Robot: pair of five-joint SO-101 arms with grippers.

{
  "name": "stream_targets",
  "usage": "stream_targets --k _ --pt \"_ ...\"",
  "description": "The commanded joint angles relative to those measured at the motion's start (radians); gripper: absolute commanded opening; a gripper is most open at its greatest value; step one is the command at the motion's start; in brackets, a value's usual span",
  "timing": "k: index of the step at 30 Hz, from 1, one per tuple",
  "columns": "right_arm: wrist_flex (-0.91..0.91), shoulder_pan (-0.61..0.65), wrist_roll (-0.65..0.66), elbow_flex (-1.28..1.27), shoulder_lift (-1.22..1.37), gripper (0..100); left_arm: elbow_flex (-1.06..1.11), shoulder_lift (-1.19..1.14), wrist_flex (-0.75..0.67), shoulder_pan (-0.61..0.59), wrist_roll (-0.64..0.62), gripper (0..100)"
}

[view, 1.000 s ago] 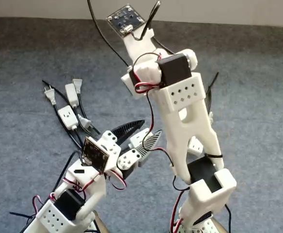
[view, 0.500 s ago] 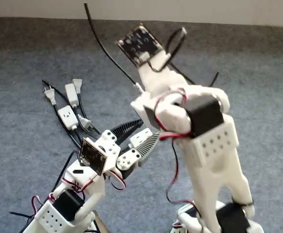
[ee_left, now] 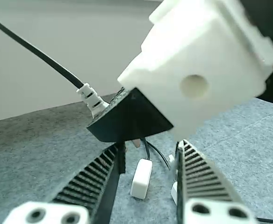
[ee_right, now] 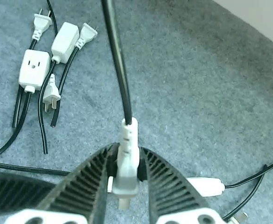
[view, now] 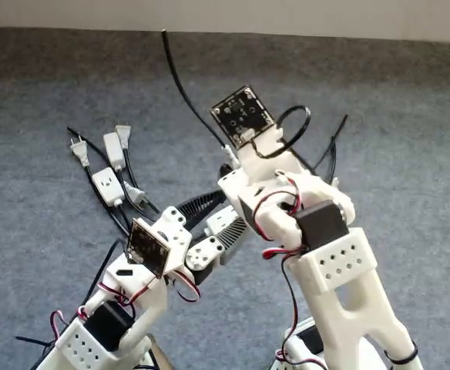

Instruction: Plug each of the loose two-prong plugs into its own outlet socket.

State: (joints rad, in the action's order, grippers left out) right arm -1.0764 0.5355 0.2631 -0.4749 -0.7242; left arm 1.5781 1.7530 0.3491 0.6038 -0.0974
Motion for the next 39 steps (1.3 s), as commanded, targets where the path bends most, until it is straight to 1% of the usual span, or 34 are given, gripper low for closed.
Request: stream_targets --k 1,6,10,16,23,26,32,35,39 --pt "0.027 0.015 -0.009 -0.028 -0.102 0.8 -0.028 0.008 -0.023 0.004 0.002 19" --pt "0.042 0.074 -0.009 -0.177 -0.305 0.8 -0.028 0.008 -0.023 0.004 0.002 19" --pt "0.053 0.074 -0.005 -0.272 -0.426 0.8 -0.028 0.008 -0.023 0.002 0.002 19" --pt "0.045 0.073 -0.002 -0.328 -0.519 0.8 -0.028 0.008 -0.023 0.002 0.003 19" --pt "-0.021 0.076 0.003 -0.318 -0.565 0.8 -0.028 0.008 -0.023 0.002 0.003 19" --pt "-0.048 0.077 0.049 -0.318 -0.570 0.8 -0.028 0.008 -0.023 0.001 0.003 19" --pt "-0.081 0.073 0.064 -0.314 -0.570 0.8 -0.028 0.008 -0.023 -0.013 0.003 19" --pt "-0.127 0.077 0.114 -0.272 -0.570 0.8 -0.028 0.008 -0.023 -0.042 0.003 19" --pt "-0.213 0.077 0.112 -0.188 -0.567 0.8 -0.028 0.008 -0.023 -0.050 0.000 19"
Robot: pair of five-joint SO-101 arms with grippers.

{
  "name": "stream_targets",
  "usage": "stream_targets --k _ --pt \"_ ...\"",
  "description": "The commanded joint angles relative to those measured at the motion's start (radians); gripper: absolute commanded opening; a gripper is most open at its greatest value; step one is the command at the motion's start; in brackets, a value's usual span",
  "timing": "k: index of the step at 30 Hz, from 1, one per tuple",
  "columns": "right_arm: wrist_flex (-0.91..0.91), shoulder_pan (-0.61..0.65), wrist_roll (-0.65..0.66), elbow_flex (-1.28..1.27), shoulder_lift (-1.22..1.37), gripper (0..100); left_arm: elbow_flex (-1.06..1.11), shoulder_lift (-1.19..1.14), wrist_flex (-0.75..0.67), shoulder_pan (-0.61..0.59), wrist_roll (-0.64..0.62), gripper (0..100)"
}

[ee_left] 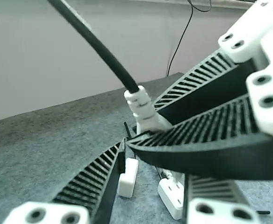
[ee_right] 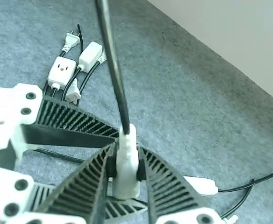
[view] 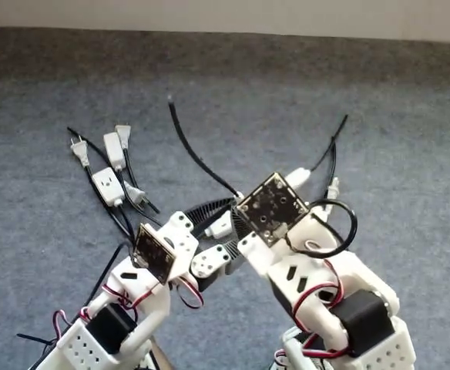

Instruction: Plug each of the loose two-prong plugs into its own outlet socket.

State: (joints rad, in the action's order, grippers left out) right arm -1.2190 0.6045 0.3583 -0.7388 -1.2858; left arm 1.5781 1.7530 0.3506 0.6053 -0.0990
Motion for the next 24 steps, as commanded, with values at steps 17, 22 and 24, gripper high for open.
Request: stream_targets --k 17,22,24 --pt "-0.208 0.004 0.018 0.209 -0.002 0.8 -0.033 0.008 -0.025 -0.053 0.000 19" --pt "-0.211 0.002 0.021 0.208 -0.002 0.8 -0.033 0.008 -0.025 -0.053 0.000 19" --pt "-0.228 0.002 0.021 0.208 -0.001 0.8 -0.033 0.008 -0.025 -0.054 0.000 19"
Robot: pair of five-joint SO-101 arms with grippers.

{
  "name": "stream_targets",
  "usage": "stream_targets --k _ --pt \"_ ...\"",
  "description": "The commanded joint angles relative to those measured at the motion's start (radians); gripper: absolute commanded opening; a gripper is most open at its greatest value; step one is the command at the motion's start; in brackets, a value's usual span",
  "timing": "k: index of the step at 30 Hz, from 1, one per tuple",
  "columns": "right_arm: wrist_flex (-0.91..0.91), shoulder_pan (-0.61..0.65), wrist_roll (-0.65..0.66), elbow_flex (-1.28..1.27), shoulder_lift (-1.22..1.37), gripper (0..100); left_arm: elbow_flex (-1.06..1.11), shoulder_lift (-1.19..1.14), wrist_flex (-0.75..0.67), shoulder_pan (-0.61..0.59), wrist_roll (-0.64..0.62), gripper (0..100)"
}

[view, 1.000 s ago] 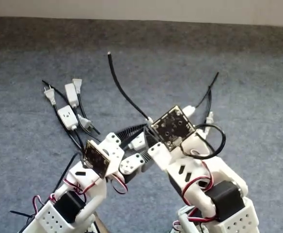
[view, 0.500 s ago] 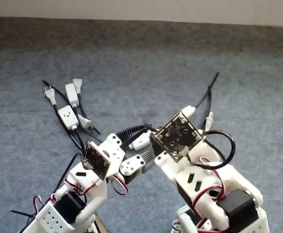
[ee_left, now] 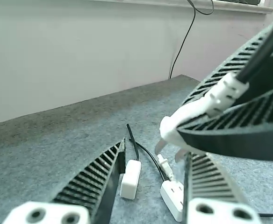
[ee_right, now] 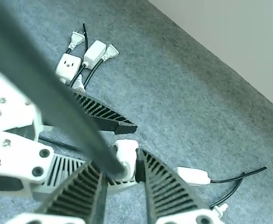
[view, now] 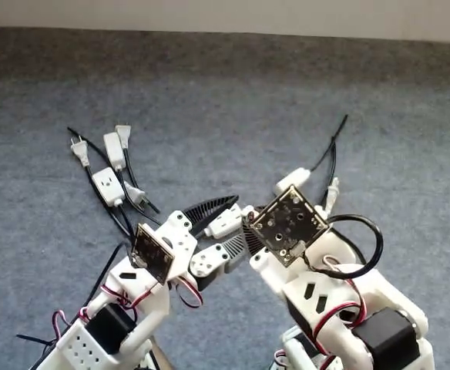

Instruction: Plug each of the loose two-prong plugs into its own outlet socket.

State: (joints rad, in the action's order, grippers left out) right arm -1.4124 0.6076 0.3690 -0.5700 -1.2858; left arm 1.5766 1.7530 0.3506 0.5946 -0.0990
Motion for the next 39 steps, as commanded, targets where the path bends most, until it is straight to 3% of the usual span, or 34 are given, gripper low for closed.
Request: stream_targets --k 1,7,13,20,25,33,39 --pt "-0.041 -0.001 0.011 0.039 -0.001 0.8 -0.031 0.008 -0.025 -0.044 0.000 19" --pt "-0.090 -0.001 0.012 0.039 -0.001 0.8 -0.030 0.008 -0.025 -0.044 0.000 19" --pt "-0.008 -0.008 0.018 0.039 0.016 0.8 -0.027 0.008 -0.025 -0.044 0.000 19" --pt "0.140 -0.160 0.048 0.090 0.263 0.8 -0.025 0.008 -0.021 -0.044 0.002 19" --pt "0.116 -0.197 0.043 0.292 0.440 0.8 0.027 0.008 -0.023 -0.053 0.006 19" --pt "-0.022 -0.249 -0.106 0.661 0.740 0.8 0.050 0.008 -0.020 -0.285 0.003 19" --pt "-0.074 -0.243 -0.216 0.693 0.854 0.8 0.088 0.008 -0.020 -0.496 0.000 19"
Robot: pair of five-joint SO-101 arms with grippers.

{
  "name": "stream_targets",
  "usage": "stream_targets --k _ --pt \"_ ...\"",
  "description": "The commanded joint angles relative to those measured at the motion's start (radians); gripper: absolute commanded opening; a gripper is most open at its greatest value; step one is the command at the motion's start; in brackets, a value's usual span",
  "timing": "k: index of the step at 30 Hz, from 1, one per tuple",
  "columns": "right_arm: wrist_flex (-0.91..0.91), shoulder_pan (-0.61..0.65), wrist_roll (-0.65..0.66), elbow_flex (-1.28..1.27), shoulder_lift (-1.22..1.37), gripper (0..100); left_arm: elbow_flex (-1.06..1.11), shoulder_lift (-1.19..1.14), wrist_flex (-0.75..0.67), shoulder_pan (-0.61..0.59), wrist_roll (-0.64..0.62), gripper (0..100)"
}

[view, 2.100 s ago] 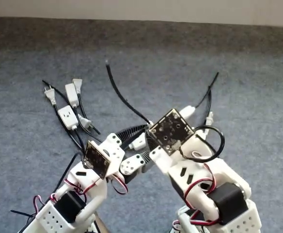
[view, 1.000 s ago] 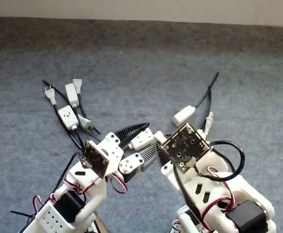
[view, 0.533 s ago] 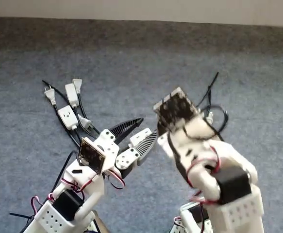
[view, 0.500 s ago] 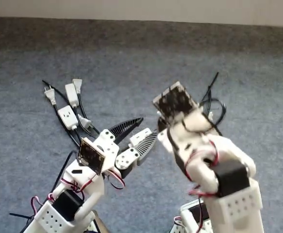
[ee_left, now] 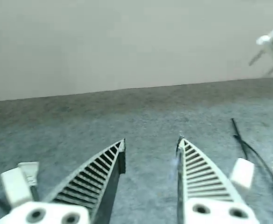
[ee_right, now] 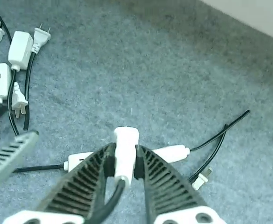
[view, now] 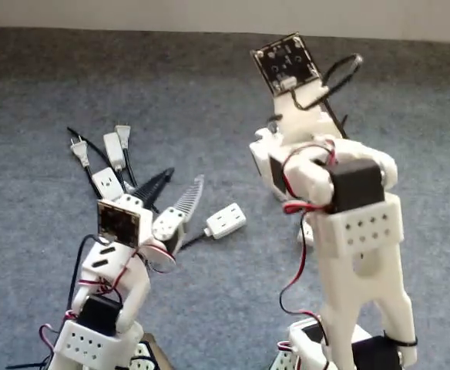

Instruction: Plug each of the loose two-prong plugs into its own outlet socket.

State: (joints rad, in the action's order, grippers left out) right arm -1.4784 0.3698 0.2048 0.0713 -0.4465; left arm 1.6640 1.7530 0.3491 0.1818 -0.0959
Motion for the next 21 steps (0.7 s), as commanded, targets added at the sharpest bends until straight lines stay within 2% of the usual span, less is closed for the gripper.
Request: stream_targets --k 1,5,8,12,21 --pt "-0.012 -0.004 -0.063 0.051 0.027 0.8 0.008 0.008 -0.018 -0.107 -0.003 19" --pt "-0.021 0.027 -0.083 0.019 0.053 0.8 0.033 0.007 -0.018 -0.197 -0.005 19" --pt "-0.019 0.099 -0.071 -0.058 0.059 0.8 0.033 -0.001 -0.017 -0.246 -0.005 19" --pt "0.016 0.197 0.064 -0.219 0.058 0.8 0.033 -0.001 0.011 -0.269 -0.005 19" --pt "0.317 0.163 0.080 -0.519 0.061 0.8 0.033 -0.001 0.011 -0.269 -0.005 19"
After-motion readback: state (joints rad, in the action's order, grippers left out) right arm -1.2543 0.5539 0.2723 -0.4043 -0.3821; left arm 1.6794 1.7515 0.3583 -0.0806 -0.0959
